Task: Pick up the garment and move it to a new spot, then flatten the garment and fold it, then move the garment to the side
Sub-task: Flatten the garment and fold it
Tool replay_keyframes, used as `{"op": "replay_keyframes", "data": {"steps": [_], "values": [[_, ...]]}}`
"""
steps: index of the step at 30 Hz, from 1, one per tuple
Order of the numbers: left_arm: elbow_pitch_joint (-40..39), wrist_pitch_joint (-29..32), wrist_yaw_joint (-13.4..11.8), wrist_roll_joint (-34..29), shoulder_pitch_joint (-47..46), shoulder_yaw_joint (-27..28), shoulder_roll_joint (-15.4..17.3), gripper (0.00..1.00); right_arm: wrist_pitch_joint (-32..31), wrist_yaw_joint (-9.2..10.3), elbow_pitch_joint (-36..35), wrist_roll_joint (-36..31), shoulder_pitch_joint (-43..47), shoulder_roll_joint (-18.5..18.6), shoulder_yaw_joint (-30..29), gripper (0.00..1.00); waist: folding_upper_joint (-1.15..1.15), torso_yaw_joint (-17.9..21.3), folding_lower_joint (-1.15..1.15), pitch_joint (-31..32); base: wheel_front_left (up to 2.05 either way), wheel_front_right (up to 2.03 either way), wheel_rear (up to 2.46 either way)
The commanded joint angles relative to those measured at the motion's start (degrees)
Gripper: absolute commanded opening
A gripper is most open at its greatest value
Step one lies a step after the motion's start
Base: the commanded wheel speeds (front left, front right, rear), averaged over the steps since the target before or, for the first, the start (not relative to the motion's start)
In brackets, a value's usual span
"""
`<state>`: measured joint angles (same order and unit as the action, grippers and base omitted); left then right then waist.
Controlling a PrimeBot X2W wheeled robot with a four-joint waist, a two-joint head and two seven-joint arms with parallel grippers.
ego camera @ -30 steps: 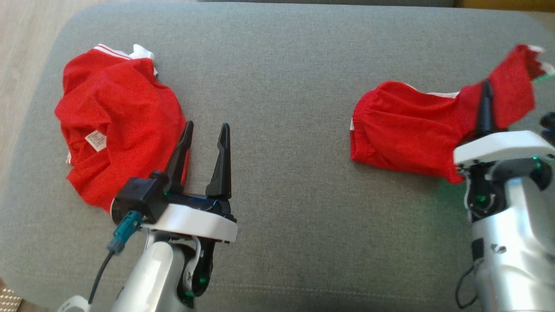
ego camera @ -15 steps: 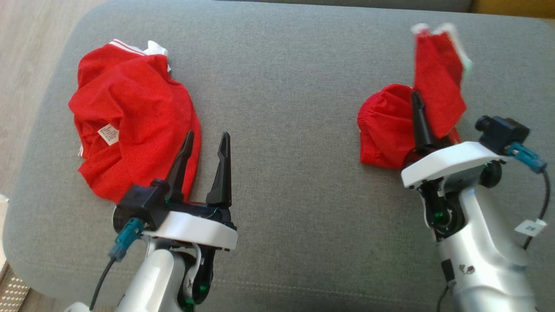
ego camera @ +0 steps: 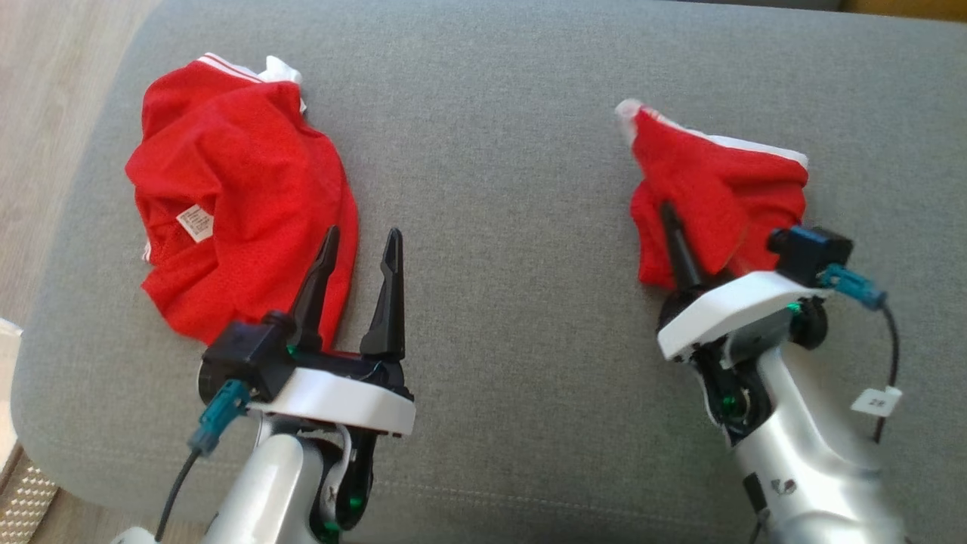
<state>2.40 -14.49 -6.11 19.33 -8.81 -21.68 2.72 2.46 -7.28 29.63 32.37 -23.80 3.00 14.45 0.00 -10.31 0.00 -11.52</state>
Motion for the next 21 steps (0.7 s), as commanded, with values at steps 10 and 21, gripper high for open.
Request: {"op": "replay_keyframes", "data": {"steps": [10,21], "values": [[-2.09,-0.51,-0.62,0.53,-2.60,1.21,0.16,1.00,0.94,-0.21,0.78,1.46,-1.81,-0.13,5.97,1.00,0.00,-0.07,0.00,-1.53,0.00,0.00,0.00],[-1.95,-0.51,-0.75,0.72,-2.86,1.06,0.16,1.00,-1.99,-0.21,3.02,4.19,-1.85,-0.13,12.33,1.00,0.00,0.41,0.00,-1.72,0.00,0.00,0.00]]}}
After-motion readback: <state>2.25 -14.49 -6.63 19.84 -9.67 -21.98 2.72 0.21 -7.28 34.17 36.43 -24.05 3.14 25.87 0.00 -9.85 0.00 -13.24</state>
